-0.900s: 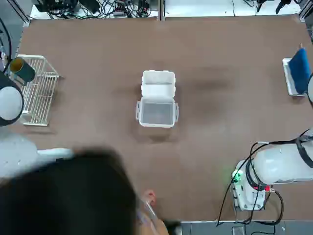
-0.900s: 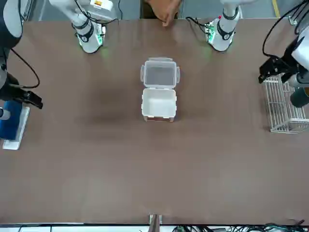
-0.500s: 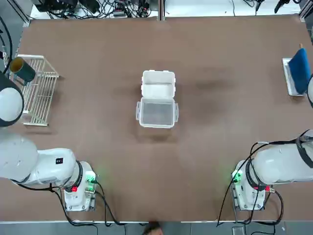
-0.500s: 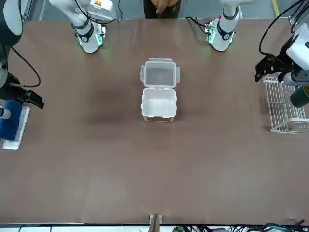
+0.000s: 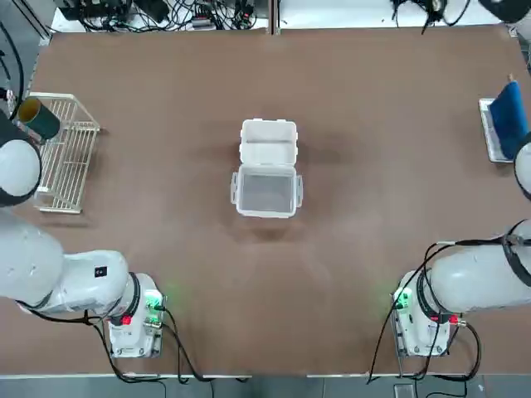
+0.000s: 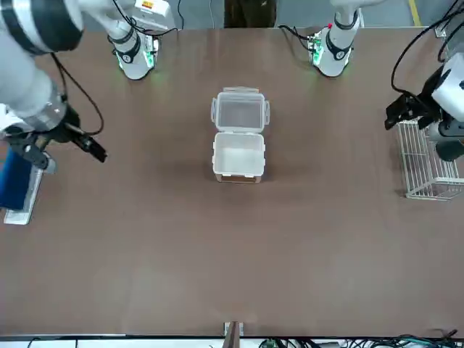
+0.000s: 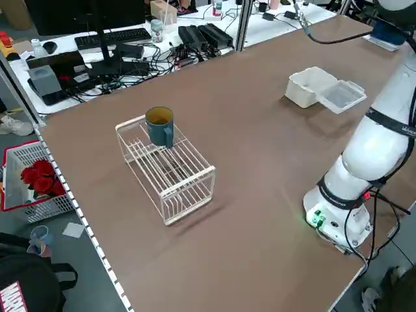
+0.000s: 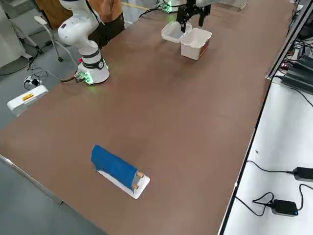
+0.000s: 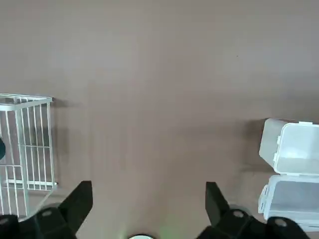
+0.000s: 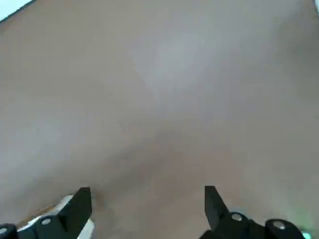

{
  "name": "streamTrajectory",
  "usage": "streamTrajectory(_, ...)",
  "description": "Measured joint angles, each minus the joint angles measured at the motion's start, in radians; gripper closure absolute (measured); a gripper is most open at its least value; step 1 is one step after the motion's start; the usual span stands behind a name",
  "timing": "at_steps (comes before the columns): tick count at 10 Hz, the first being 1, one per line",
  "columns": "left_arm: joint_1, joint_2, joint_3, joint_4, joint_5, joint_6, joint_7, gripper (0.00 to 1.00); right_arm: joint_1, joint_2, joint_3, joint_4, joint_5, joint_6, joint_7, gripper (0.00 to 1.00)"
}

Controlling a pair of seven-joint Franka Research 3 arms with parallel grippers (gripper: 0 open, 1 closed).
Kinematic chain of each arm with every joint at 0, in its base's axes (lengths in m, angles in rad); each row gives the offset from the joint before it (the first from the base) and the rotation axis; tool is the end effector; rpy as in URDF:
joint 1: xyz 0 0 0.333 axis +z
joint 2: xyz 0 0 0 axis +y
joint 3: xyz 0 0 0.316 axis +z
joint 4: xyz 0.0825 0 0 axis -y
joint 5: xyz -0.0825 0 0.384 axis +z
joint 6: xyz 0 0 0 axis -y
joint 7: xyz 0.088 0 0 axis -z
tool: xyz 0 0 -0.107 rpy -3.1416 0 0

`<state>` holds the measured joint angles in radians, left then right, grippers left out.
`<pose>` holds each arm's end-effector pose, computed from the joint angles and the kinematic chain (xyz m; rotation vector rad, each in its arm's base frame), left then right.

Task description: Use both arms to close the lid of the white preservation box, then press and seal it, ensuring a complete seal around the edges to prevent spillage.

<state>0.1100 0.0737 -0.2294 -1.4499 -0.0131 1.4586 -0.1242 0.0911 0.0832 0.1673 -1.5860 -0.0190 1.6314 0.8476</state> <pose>0.5619 -0.0636 0.6312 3.1179 0.0060 -0.1033 0.5644 0.1434 0.5758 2.9839 -0.9035 -0.0444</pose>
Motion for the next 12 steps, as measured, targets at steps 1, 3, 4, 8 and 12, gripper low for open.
streamTrajectory(1, -0.003, 0.016, -0.003, -0.005, 0.0, 0.001, -0.028, 0.03, 0.011, 0.0, 0.044, -0.02, 0.0, 0.002, 0.119, 0.0)
streamTrajectory(3, -0.027, 0.034, -0.031, -0.047, -0.001, 0.048, -0.159, 0.12, 0.071, 0.0, 0.114, -0.075, 0.001, 0.032, 0.361, 0.0)
streamTrajectory(4, -0.042, 0.037, -0.042, -0.085, -0.001, 0.082, -0.205, 0.21, 0.137, 0.0, 0.121, -0.116, 0.002, 0.075, 0.485, 0.0)
streamTrajectory(8, -0.05, 0.056, -0.077, -0.202, -0.001, 0.189, -0.245, 0.72, 0.464, 0.007, 0.127, -0.275, 0.002, 0.31, 0.995, 0.0)
streamTrajectory(12, -0.037, 0.085, -0.076, -0.205, -0.025, 0.191, -0.271, 0.96, 0.646, 0.124, 0.118, -0.313, 0.002, 0.429, 1.331, 0.0)
